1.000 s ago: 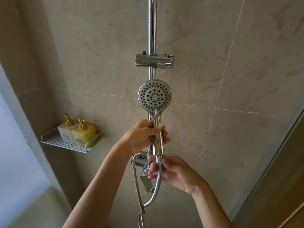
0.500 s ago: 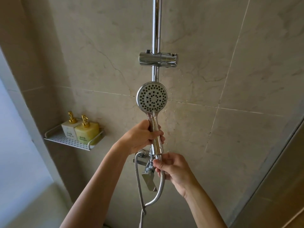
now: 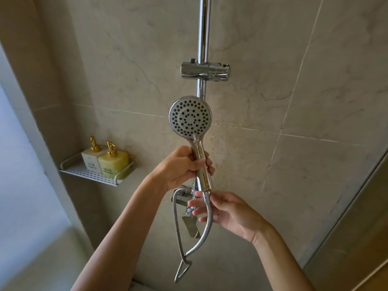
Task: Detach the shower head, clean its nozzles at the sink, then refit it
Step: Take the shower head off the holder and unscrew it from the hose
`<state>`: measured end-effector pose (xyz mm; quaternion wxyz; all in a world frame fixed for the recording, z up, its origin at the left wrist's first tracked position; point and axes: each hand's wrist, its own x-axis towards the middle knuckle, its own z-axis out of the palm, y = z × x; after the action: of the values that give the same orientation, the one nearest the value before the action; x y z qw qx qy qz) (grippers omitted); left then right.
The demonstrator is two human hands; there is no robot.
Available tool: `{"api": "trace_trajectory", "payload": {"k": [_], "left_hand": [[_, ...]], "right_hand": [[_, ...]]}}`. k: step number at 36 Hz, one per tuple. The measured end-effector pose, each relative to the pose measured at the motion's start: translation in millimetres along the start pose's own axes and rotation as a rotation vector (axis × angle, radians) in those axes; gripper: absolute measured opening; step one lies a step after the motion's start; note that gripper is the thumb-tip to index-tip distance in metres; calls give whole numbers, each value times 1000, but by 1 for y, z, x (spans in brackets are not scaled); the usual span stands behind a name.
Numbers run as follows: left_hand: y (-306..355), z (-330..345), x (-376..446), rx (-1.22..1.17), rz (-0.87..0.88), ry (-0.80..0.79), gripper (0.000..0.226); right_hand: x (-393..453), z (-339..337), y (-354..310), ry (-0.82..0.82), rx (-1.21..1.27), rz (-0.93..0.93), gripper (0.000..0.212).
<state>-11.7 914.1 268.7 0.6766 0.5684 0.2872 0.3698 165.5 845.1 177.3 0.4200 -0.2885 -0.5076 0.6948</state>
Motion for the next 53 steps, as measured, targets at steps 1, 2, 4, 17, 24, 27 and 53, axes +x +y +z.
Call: {"api": "trace_trajectory", "payload": {"k": [1,2,4,17,24,27,53], "left_hand": [[1,0,0,-6,1,-5,24],[2,1,0,-8,2,-9,24],[3,1,0,-3,3,-9,24],[-8,5,3,64,6,89,23],[-8,0,1,42,1,80,22],[-9,2,1,18,3,70,20],[-9,8,-1,-13,39,116,20]], "right_hand": [[0,0,-1,-12,2,11,38],[0,0,-1,-16,4,15,38],[0,1,-1,10,-7,10,36],[7,24,23,584,-422,-218,22],[-6,4,10,166,-103,-81,27],[-7,1,11,71,-78,-52,31],[-1,4,18,351,-288,-161,30]]}}
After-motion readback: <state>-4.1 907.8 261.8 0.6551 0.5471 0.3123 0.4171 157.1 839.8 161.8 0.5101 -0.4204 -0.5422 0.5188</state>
